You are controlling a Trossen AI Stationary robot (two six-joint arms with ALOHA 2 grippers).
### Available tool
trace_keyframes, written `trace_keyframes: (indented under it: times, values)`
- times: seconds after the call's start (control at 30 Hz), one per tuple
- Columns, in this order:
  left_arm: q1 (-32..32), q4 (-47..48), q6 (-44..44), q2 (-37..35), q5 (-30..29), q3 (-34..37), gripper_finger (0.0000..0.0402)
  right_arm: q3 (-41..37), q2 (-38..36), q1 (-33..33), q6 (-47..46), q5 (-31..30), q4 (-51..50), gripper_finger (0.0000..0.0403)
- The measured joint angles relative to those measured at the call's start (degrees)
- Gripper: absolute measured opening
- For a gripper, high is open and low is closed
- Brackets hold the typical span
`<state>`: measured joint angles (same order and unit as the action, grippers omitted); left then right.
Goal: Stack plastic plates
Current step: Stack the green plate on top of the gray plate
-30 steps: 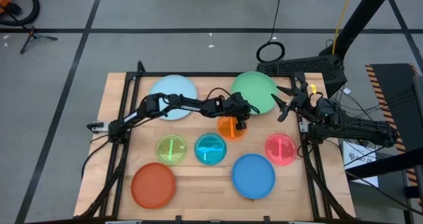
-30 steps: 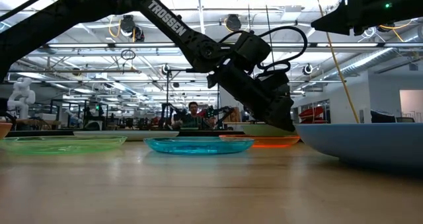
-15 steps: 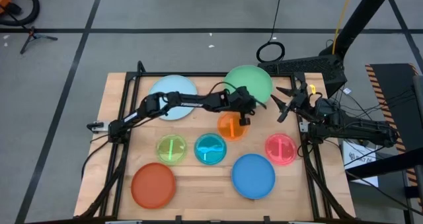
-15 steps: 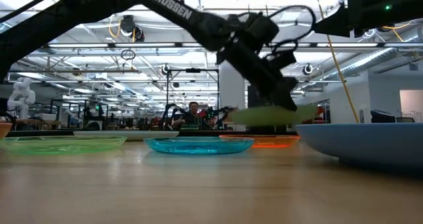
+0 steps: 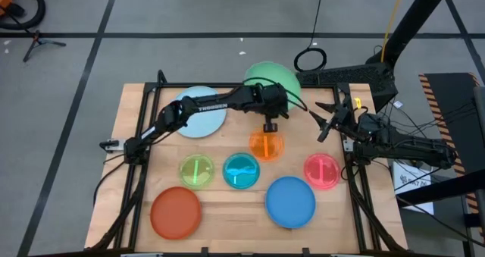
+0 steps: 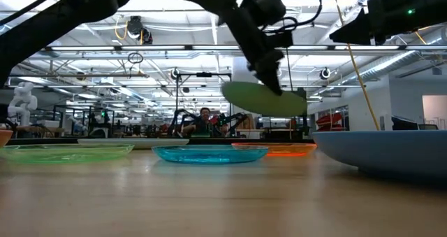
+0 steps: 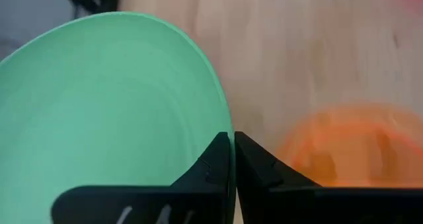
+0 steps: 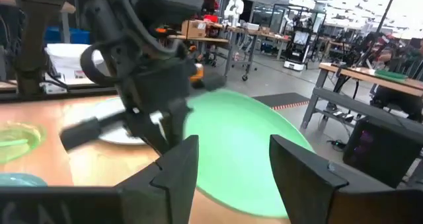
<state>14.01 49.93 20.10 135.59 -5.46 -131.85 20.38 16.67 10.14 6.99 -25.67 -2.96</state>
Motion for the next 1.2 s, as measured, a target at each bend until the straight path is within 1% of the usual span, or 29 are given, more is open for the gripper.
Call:
trace_keyframes:
  times: [0.1,0.27,0.47,0.6,0.67,0.7,0.87,0.93,1.03,1.2]
  values:
    - [0.1,8.5,-1.3,-2.4,0.1,0.0,0.0010,0.0,0.0,0.0,-0.3,0.0,-0.6,0.0178]
    - [-0.4,18.0,-4.0,-5.8,0.0,0.0,0.0010,0.0,0.0,0.0,-1.4,0.2,-0.8,0.0178]
    - [-2.1,24.6,-6.4,-9.9,0.0,0.0,0.0010,0.0,0.0,0.0,-1.8,0.2,-1.7,0.0178]
    - [-3.1,24.5,-7.9,-14.1,0.0,4.2,0.0010,0.0,0.0,0.0,-2.2,0.2,-2.1,0.0178]
    - [-3.4,22.3,-8.9,-17.3,0.0,9.7,0.0010,0.0,0.0,0.0,-2.7,0.2,-2.1,0.0178]
    - [-3.4,19.7,-9.5,-19.5,-0.1,13.5,0.0010,0.0,0.0,0.0,-3.1,0.2,-2.1,0.0178]
    - [-3.5,3.9,-13.6,-34.0,-0.5,37.5,0.0010,0.0,0.0,0.0,-4.4,0.3,-2.3,0.0178]
    - [-3.6,-1.8,-15.6,-40.1,-1.5,46.7,0.0010,0.0,0.0,0.0,-4.8,0.3,-2.1,0.0178]
    - [-3.5,-7.2,-19.0,-47.9,-5.3,58.7,0.0010,0.0,0.0,0.0,-5.3,0.3,-1.8,0.0178]
    - [-3.2,-16.7,-21.3,-57.4,-8.7,74.7,0.0010,0.0,0.0,0.0,-6.4,0.3,-1.6,0.0178]
